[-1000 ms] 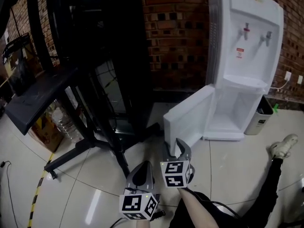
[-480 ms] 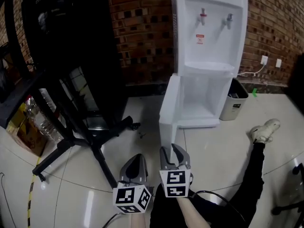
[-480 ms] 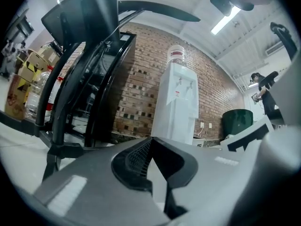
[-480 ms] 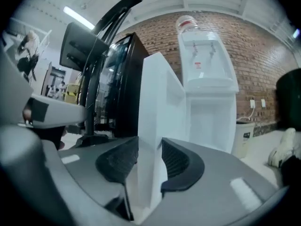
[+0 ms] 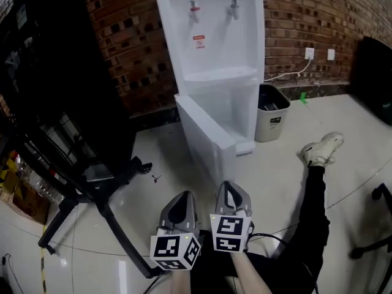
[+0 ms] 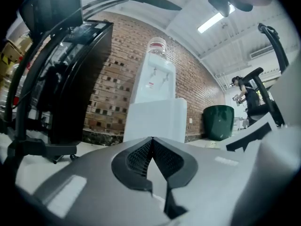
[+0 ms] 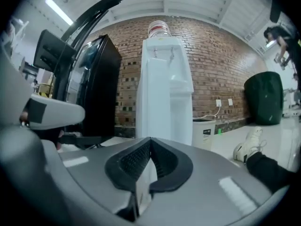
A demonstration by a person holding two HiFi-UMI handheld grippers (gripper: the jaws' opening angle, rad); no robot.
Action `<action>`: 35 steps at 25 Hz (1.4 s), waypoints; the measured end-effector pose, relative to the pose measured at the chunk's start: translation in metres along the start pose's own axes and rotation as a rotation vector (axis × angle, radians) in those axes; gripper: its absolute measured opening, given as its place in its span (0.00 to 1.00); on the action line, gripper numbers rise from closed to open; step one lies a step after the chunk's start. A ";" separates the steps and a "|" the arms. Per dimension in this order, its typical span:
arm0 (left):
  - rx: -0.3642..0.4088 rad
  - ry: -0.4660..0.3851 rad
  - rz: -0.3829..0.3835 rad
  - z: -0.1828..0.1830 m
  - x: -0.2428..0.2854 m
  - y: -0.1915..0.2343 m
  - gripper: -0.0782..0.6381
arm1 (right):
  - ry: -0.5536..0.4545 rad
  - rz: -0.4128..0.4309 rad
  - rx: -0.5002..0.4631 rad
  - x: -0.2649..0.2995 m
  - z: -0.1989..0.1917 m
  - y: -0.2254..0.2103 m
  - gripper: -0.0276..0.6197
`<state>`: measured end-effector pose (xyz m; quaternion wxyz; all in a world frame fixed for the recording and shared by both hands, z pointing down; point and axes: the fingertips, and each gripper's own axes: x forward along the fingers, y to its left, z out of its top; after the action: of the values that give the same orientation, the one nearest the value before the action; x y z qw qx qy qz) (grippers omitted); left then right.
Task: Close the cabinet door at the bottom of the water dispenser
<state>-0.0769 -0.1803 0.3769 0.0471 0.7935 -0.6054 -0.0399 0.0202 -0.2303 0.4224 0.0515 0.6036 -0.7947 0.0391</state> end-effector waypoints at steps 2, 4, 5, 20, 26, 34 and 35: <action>0.014 0.011 -0.036 -0.005 0.018 -0.016 0.13 | 0.001 -0.036 -0.007 0.007 0.001 -0.026 0.06; 0.021 0.013 -0.059 -0.008 0.037 -0.028 0.13 | 0.000 -0.058 -0.010 0.016 0.002 -0.051 0.06; 0.021 0.012 -0.068 -0.010 0.047 -0.032 0.13 | -0.001 -0.069 -0.015 0.022 0.004 -0.062 0.06; 0.089 -0.016 -0.093 -0.029 0.211 -0.051 0.13 | 0.017 -0.239 -0.058 0.108 0.016 -0.176 0.06; 0.082 -0.031 -0.046 -0.027 0.252 -0.022 0.13 | -0.007 -0.299 -0.126 0.162 0.025 -0.202 0.06; 0.082 -0.066 -0.022 -0.010 0.288 -0.001 0.13 | 0.002 -0.284 -0.142 0.213 0.027 -0.218 0.06; 0.088 -0.068 -0.023 -0.007 0.292 -0.001 0.13 | 0.003 -0.279 -0.148 0.218 0.028 -0.218 0.06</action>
<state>0.0018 -0.4610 0.3823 -0.0092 0.7998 -0.5988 -0.0407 0.1711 -0.5003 0.4229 0.1018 0.7026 -0.7038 -0.0262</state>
